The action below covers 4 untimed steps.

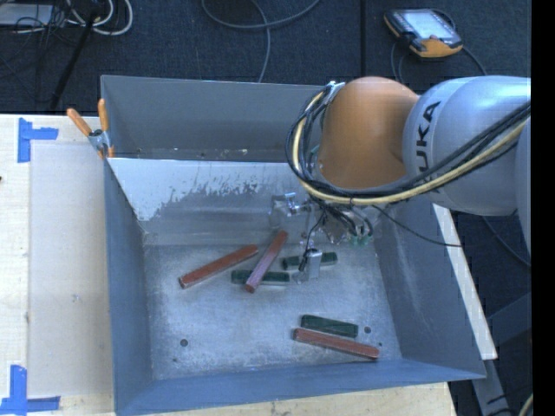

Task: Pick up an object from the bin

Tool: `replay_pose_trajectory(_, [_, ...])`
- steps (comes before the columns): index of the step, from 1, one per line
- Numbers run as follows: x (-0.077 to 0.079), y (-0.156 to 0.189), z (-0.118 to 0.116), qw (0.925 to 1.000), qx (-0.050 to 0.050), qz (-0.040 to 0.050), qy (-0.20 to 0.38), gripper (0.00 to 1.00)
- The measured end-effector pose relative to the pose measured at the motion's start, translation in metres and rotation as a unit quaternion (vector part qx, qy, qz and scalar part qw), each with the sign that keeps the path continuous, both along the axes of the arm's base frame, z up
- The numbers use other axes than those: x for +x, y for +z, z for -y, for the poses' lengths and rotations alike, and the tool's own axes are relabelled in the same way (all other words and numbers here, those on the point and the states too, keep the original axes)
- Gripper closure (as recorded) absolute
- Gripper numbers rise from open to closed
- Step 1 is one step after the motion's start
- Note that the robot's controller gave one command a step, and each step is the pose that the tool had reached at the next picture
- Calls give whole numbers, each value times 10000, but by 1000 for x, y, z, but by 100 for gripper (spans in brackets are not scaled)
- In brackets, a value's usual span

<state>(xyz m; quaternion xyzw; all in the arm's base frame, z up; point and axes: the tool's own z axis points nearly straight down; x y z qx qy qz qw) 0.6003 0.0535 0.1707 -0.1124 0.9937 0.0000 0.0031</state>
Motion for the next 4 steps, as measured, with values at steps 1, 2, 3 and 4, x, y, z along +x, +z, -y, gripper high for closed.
replay_pose_trajectory(1, [5,-60,-17,9990,3,-8,-440,0])
replay_pose_trajectory(2, [-22,-100,10,9924,0,-38,-1226,100])
replay_pose_trajectory(3, [-22,-100,10,9925,-1,-37,-1222,100])
replay_pose_trajectory(4, [12,-62,62,9806,0,-33,-1960,100])
